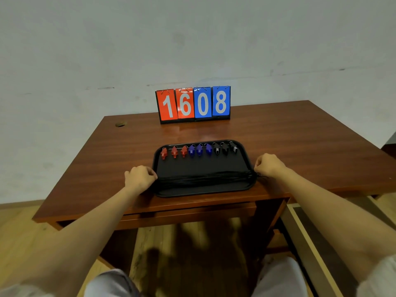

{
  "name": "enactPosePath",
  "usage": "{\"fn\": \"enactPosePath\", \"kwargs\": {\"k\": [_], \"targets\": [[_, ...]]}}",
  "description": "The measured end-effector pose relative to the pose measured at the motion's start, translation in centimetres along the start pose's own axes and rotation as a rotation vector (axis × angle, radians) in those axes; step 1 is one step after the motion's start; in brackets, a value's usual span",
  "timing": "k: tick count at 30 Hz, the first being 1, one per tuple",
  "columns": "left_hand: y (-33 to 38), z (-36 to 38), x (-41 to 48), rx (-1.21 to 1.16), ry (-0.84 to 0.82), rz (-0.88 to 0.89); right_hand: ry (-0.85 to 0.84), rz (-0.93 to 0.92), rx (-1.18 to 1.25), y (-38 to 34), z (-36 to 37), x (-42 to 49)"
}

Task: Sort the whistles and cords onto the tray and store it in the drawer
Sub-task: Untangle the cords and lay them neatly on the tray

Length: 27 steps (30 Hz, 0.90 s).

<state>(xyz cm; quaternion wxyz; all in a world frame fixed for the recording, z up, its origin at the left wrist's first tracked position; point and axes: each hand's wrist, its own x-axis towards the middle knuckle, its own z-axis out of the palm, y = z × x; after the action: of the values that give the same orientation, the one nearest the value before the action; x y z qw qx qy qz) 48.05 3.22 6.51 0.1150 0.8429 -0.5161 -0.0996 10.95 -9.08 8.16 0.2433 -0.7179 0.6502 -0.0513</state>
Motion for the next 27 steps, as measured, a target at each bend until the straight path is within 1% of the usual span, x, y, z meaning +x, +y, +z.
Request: {"fn": "enactPosePath", "kwargs": {"k": [2, 4, 7, 9, 12, 14, 16, 18, 21, 23, 25, 27], "targets": [[0.2, 0.1, -0.2, 0.064, 0.024, 0.001, 0.005, -0.012, -0.010, 0.0, -0.1, 0.0], [0.4, 0.4, -0.5, 0.127, 0.046, 0.044, 0.002, -0.036, -0.015, 0.0, 0.0, 0.0], [0.8, 1.2, -1.0, 0.118, 0.116, 0.201, 0.040, -0.111, -0.026, -0.3, 0.1, 0.0], [1.3, 1.8, -1.4, 0.118, 0.121, 0.310, 0.076, -0.205, -0.025, -0.7, 0.4, -0.1], [1.9, 2.9, -2.0, 0.101, 0.102, 0.425, 0.025, -0.360, -0.073, -1.0, 1.5, -0.3], [2.1, 3.6, -2.3, 0.125, 0.099, 0.457, -0.034, -0.393, -0.159, -0.8, 2.5, -0.5], [2.0, 4.2, -2.5, 0.134, 0.107, 0.452, -0.056, -0.388, -0.234, -0.4, 3.3, -0.5], [1.8, 4.8, -2.7, 0.106, 0.151, 0.462, -0.031, -0.393, -0.208, -0.2, 3.6, -0.6], [1.5, 5.5, -3.2, 0.067, 0.297, 0.557, 0.090, -0.395, -0.133, -0.5, 3.4, -0.4], [1.8, 6.0, -3.8, 0.017, 0.377, 0.633, 0.154, -0.326, -0.096, -0.7, 3.2, 0.3], [2.4, 6.6, -4.4, -0.051, 0.350, 0.671, 0.149, -0.237, -0.074, -1.0, 3.0, 1.1], [3.0, 7.3, -4.9, -0.161, 0.291, 0.655, 0.114, -0.167, -0.073, -1.2, 2.9, 1.8]]}}
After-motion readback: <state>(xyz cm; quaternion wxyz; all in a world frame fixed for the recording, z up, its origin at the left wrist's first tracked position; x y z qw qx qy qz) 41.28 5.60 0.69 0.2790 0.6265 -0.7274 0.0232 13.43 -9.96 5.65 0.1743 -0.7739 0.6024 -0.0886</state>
